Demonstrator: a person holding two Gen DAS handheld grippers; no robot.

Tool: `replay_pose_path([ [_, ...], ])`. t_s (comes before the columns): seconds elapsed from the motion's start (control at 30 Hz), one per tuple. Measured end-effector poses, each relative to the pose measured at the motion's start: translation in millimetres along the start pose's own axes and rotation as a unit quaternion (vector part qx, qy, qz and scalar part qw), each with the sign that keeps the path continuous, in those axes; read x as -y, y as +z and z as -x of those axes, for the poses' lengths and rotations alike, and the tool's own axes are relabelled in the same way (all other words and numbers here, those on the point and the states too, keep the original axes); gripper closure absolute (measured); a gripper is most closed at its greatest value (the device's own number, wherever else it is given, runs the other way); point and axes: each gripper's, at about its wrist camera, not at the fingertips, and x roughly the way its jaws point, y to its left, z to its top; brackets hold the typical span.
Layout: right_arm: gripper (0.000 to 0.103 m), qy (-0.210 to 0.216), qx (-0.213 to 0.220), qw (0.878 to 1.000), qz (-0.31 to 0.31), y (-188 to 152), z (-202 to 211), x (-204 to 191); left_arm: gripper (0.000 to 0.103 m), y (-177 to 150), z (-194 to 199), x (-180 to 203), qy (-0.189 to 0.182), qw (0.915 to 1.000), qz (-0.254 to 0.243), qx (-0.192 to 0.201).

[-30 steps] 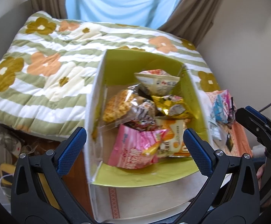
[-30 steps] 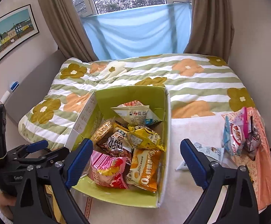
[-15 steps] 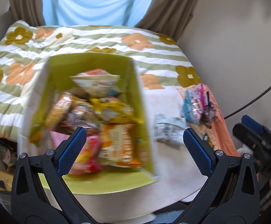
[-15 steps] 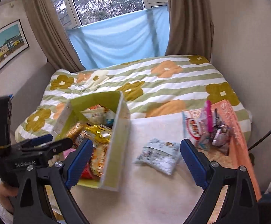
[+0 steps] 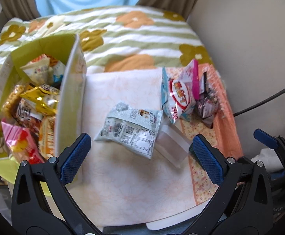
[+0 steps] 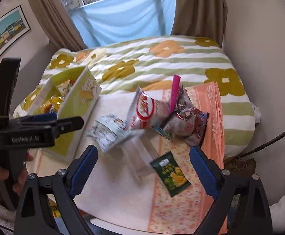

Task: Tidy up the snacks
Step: 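Move both tools back toward the remaining snacks on the table, then grasp the white corn-roll bag with the left tool while the right grasps the green cracker packet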

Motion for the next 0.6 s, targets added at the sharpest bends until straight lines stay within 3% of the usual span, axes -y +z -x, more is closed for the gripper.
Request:
replay_pose_path([
  [0.17,0.010,0.022,-0.033,0.999,0.026,-9.7,-20.9,24.7,0.000,9.2,-35.8,10.9,0.043,0.9975,-0.002,-0.056],
  [0.3,0.010,0.033,-0.055,0.997,0.034,-18.4,-37.9,32.2,0.000,17.5,-63.6,10.2,0.056,0.9936,-0.007,-0.098],
  [0.4,0.010,0.020,-0.075,0.996,0.054,-25.2,-52.4,33.9,0.000,22.1,-86.9,10.7,0.072,0.9894,-0.026,-0.124],
  [0.6,0.010,0.009,-0.115,0.992,0.055,-37.2,-80.2,44.5,0.000,26.7,-120.6,7.2,0.067,0.9824,-0.038,-0.170],
])
